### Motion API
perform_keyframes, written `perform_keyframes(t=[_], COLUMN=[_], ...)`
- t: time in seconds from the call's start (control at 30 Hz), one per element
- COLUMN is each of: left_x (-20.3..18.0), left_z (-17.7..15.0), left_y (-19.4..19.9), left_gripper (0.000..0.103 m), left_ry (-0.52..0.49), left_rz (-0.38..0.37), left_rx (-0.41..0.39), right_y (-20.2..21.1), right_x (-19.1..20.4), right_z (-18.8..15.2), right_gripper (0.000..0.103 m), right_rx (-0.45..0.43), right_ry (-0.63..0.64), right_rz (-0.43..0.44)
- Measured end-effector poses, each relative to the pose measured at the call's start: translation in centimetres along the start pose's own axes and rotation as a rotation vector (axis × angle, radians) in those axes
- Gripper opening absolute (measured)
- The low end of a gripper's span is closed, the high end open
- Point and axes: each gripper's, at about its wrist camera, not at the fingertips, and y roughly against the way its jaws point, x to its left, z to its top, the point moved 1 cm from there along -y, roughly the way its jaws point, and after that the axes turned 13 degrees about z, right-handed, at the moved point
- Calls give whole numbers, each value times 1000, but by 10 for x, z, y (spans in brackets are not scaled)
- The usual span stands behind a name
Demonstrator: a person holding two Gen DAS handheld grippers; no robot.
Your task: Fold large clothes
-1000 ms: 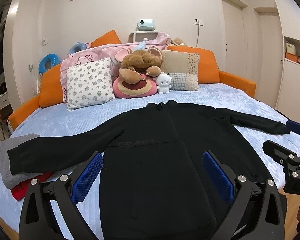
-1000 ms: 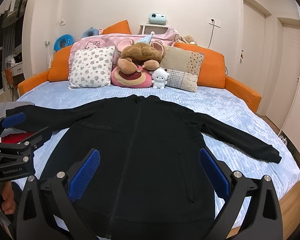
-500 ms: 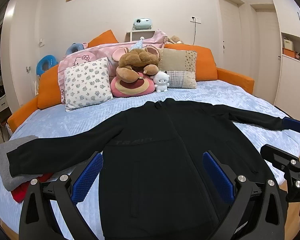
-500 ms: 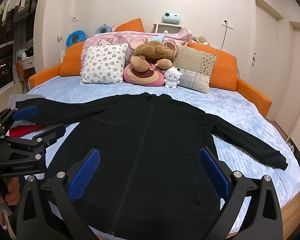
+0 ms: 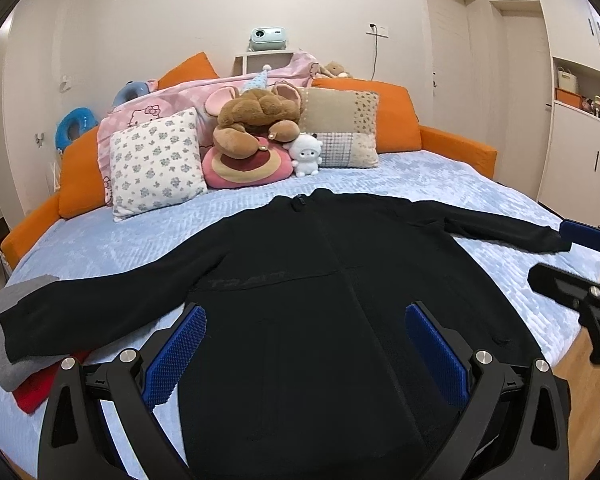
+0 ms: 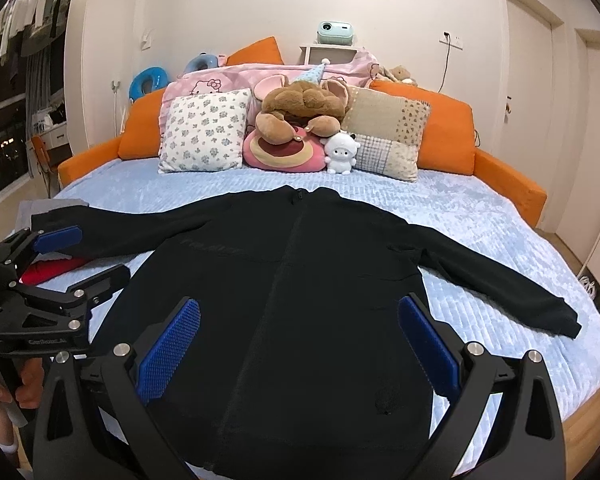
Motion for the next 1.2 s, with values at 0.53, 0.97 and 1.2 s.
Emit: perform_keyframes(t=[0.53, 0.97, 1.2], left_x=[-95, -175, -211], left_z=[46, 72, 96], left_y=[-71, -179, -250], left_gripper=[101, 101, 101], left_ry=[-121, -202, -216], left_rz=[-92, -191, -237], left_rx=[18, 142, 199], right_y=[28, 45, 42], right_x=[-208, -443, -523], right_z=[-17, -72, -108], right_gripper=[98, 81, 81], right_rx=[-33, 58, 78], right_ry=[-166, -446, -633], right_rz=[-184, -339, -325])
